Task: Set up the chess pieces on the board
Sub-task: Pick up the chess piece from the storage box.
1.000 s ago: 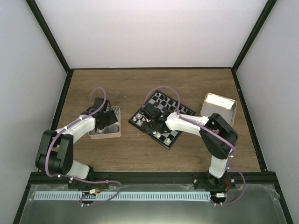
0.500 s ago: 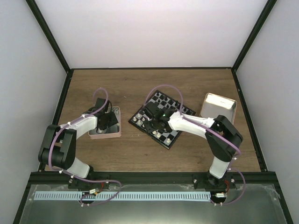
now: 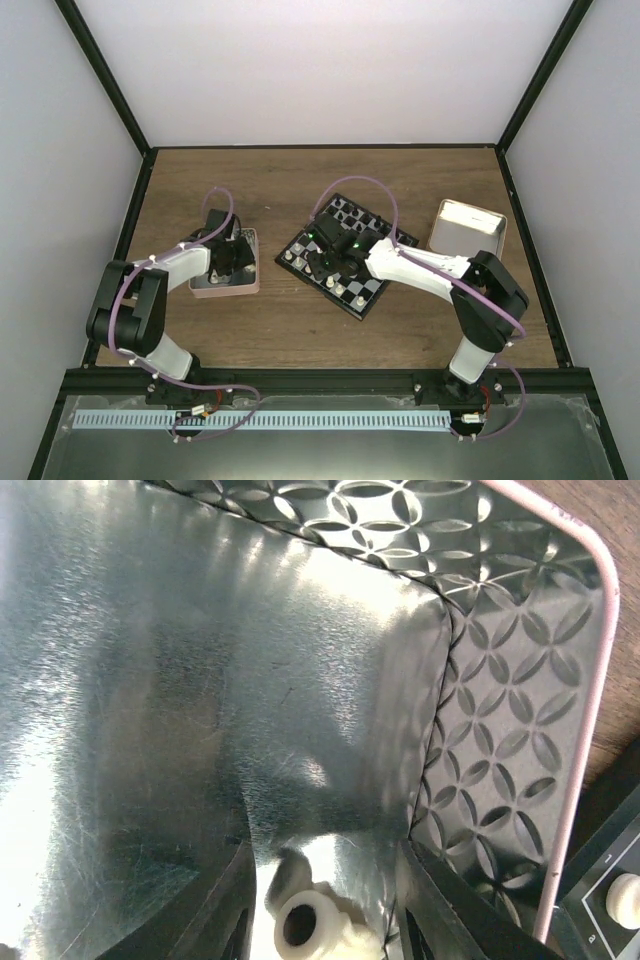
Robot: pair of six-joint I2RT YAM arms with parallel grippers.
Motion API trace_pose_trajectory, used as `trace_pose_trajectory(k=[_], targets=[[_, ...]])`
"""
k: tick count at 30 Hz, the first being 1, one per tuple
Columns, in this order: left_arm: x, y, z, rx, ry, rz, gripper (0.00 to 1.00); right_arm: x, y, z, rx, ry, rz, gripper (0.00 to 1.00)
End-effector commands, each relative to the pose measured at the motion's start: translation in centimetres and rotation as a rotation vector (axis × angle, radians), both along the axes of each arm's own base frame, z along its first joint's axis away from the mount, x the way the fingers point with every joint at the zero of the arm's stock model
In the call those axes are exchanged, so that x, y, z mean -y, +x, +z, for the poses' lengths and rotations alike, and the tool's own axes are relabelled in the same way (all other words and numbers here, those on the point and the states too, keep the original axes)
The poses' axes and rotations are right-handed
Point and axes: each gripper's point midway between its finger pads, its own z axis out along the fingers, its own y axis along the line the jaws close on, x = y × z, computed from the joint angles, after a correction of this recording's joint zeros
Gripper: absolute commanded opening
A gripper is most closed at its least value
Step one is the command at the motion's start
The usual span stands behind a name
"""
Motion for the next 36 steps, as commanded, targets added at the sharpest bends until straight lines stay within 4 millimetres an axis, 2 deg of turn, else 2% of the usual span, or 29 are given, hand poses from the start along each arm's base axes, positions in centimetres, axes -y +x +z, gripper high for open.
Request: trace_pose_trajectory(k=[1,7,10,17,21,26,32,36], targets=[[-0.7,-1.2,-0.6,-0.055,0.031,0.013,0.42,-0.5,1.0,2.3,0.046,0.042,-0.022,0.31],[-1.0,-1.7,0.4,-0.043,0.033,0.038,0.44,-0.6,1.0,2.2,0.043,0.046,-0.018,0.31],[-0.8,-2.0,0.2,-0.048,0.013,0.059,0.43,-0.7,1.0,2.2,0.042,0.05,-0.015,0.31],[1.1,-2.2,-0.9,-0.067,-0.083,0.023,0.4,-0.7,0.9,2.1,0.04,0.048,-0.014,0.31],[1.1,-2.1,-1.2,-0.075,-0.094,0.05,0.34,-0.6,0.9,2.0,0.041,0.046,-0.016,0.31],[0.7,-2.3,-1.3,-0.075,-0.085,0.071,0.2,-0.5,0.8,2.1,0.041,0.049,-0.022,0.31],[-0.3,-1.8,-0.3,-0.008,-0.055,0.113,0.16,-0.9,0.7,2.7,0.045,0.091,-0.022,0.31],[-0.9,-1.3,1.7,0.078,-0.055,0.148,0.15,-1.6,0.4,3.7,0.046,0.162,-0.014,0.31]])
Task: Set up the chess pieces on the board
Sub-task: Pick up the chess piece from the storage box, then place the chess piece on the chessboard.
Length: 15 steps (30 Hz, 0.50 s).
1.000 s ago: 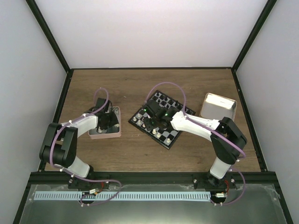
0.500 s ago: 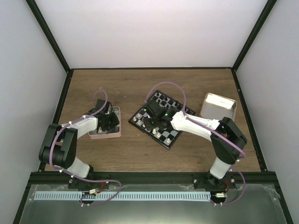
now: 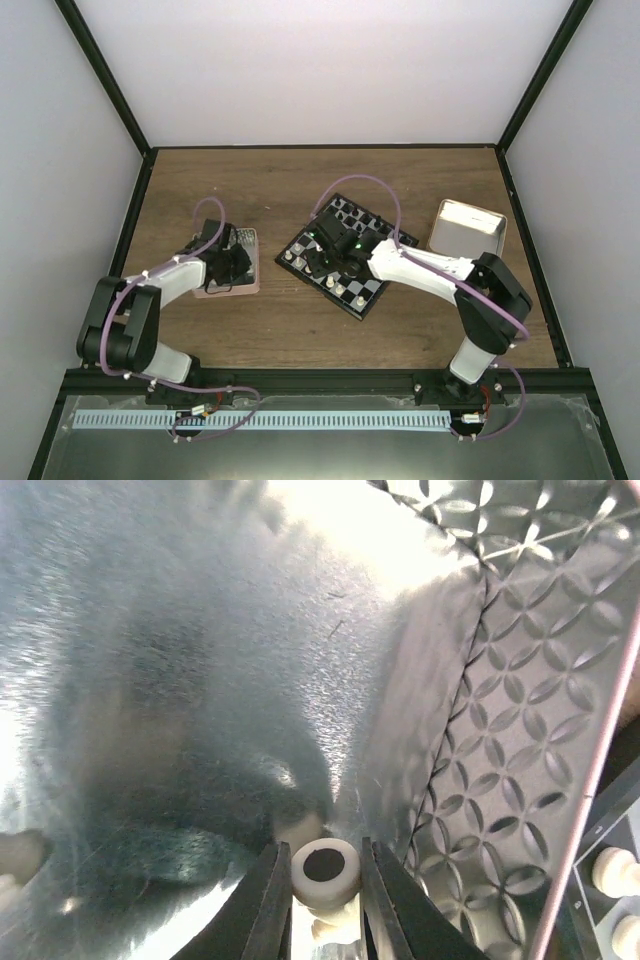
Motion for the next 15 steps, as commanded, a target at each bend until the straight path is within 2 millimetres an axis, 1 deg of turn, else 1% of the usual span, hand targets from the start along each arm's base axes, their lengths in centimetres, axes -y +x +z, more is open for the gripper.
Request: trace_pose_trajectory(k=[1,4,7,10,11,13,15], targets=[[-0.9,0.5,2.2,0.099,0.013,0.057,0.15,-1.3,0.2,3.4,0.038,0.146,-0.003,0.31],[-1.1,0.8,4.2,0.169,-0.008,0.082,0.15,-2.2,-0.3,4.7,0.029,0.252,-0.001,0.32],[-0.7,0.8,6.5,0.236,-0.071,0.099,0.15,-3.2,-0.9,6.3,0.012,0.378,-0.002,0.34],[0.2,0.8,8.6,0.295,-0.163,0.109,0.16,-4.2,-1.4,8.2,-0.009,0.524,-0.012,0.39],[0.6,0.7,9.3,0.308,-0.204,0.108,0.16,-4.3,-1.4,8.8,-0.017,0.569,-0.03,0.44],[1.7,0.5,10.6,0.322,-0.295,0.105,0.16,-4.7,-1.2,9.9,-0.038,0.654,-0.068,0.51],[3.0,0.3,11.8,0.321,-0.402,0.099,0.16,-5.1,-1.1,10.6,-0.071,0.725,-0.103,0.54]])
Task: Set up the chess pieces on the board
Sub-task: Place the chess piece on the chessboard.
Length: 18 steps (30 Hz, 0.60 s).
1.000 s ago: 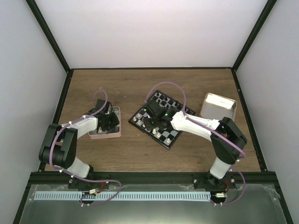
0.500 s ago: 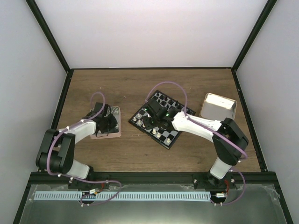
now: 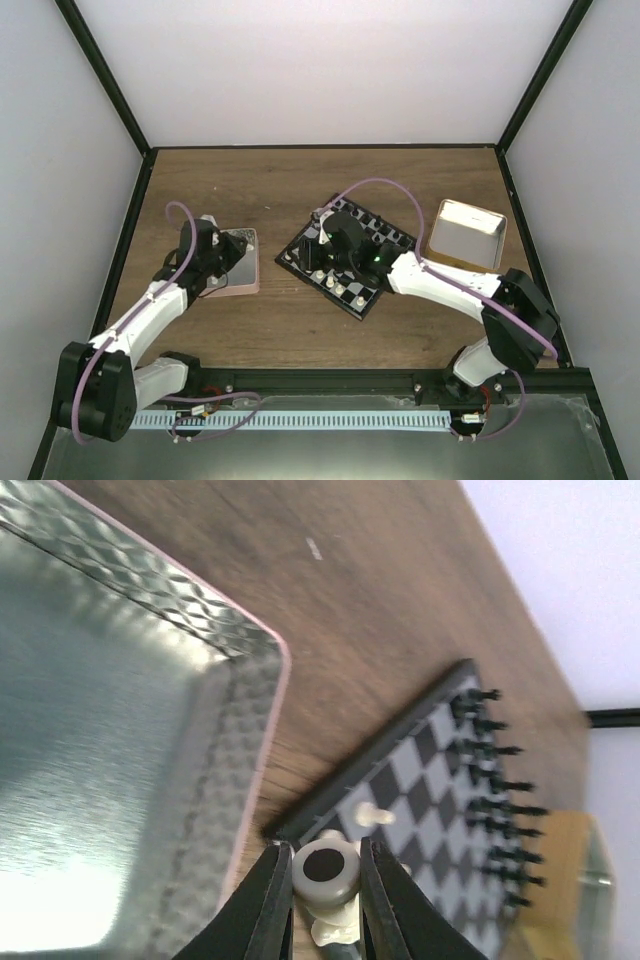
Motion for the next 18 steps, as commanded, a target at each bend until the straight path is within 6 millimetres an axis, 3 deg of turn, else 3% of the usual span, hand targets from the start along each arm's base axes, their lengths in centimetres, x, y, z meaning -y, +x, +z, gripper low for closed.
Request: trace_pose_trajectory(k=[1,4,12,18], targets=[[3.1,-0.3,2.8,0.026,-0.255,-0.043,0.16,-1.8,0.5,4.6,-0.055,0.28,-0.058,0.54],[4.7,-0.7,3.9,-0.006,-0.381,-0.071,0.16,-2.5,0.4,5.1,-0.074,0.349,-0.046,0.56],[7.7,-1.9,5.3,-0.088,-0.646,-0.117,0.17,-4.4,1.1,3.9,-0.079,0.29,0.011,0.56],[8.6,-2.2,5.8,-0.101,-0.713,-0.161,0.17,-5.1,1.8,4.6,-0.042,0.289,0.024,0.48]])
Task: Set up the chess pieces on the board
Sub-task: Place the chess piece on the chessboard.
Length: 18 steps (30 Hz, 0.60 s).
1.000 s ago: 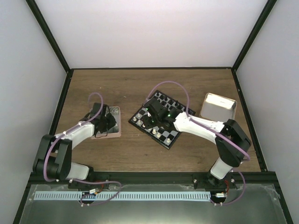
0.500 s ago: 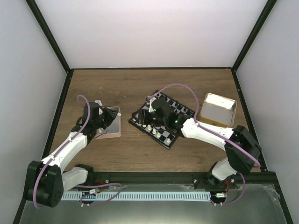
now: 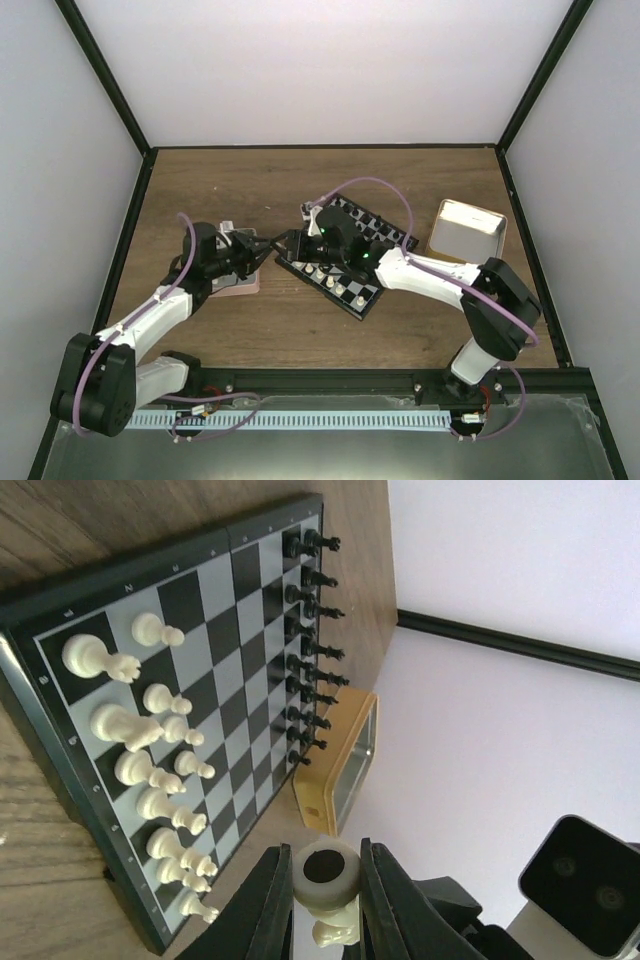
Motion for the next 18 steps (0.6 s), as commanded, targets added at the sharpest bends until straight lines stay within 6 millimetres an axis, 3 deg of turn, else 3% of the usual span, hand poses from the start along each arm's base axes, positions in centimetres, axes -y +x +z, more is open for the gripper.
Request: trace_pose_trajectory(k=[1,18], targets=[[1.0,-0.2,1.9,0.018,-0.098,-0.037,0.17,-1.0,1.1,2.6,0.059,0.037,0.006,0.46],[0.9,-0.5,1.3,-0.006,-0.102,-0.028,0.17,-1.2,1.5,0.6,0.02,-0.002,-0.009,0.2]])
